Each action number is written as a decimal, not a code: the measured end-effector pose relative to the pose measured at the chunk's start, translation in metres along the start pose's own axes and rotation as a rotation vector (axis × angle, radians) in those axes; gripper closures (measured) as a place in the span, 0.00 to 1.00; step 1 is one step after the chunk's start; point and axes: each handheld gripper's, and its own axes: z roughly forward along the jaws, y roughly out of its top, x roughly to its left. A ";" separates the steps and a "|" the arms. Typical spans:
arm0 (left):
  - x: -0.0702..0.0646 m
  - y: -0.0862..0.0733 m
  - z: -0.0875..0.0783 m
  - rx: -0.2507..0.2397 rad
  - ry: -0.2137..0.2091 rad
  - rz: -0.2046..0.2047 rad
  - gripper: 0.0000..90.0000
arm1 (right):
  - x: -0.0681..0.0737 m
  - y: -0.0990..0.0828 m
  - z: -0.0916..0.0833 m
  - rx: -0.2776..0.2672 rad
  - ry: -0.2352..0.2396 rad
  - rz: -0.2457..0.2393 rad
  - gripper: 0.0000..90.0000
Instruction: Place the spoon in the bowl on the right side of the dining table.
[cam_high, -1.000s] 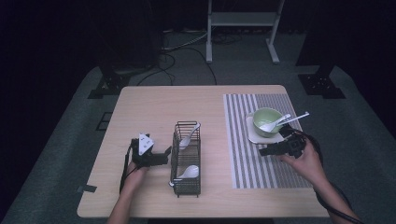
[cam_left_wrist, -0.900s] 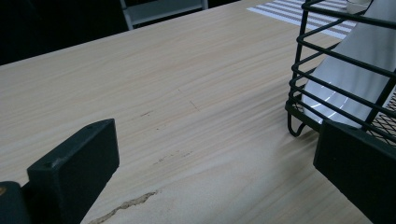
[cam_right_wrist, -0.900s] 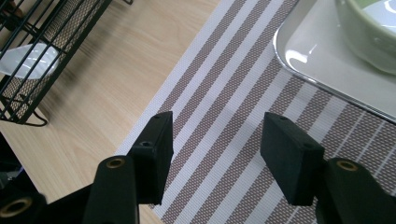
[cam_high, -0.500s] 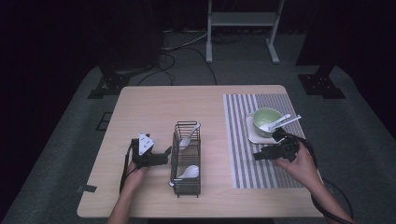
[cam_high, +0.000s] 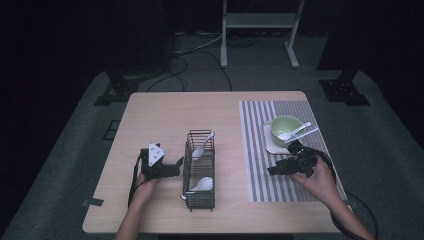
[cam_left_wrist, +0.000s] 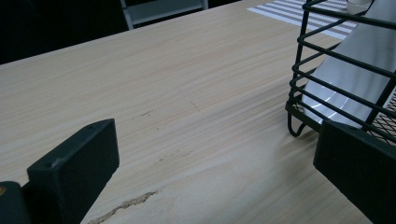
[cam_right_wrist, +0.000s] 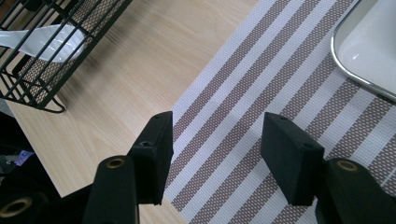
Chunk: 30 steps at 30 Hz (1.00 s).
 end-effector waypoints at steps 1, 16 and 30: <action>0.000 0.000 0.000 0.000 0.000 0.000 0.00 | 0.001 -0.001 0.000 -0.002 0.004 0.003 0.48; 0.000 0.000 0.000 0.005 0.002 -0.007 0.00 | 0.008 -0.011 0.007 -0.007 0.018 -0.006 0.48; 0.001 0.000 0.000 0.011 -0.002 -0.014 0.00 | 0.006 -0.029 0.020 -0.032 0.073 0.033 0.48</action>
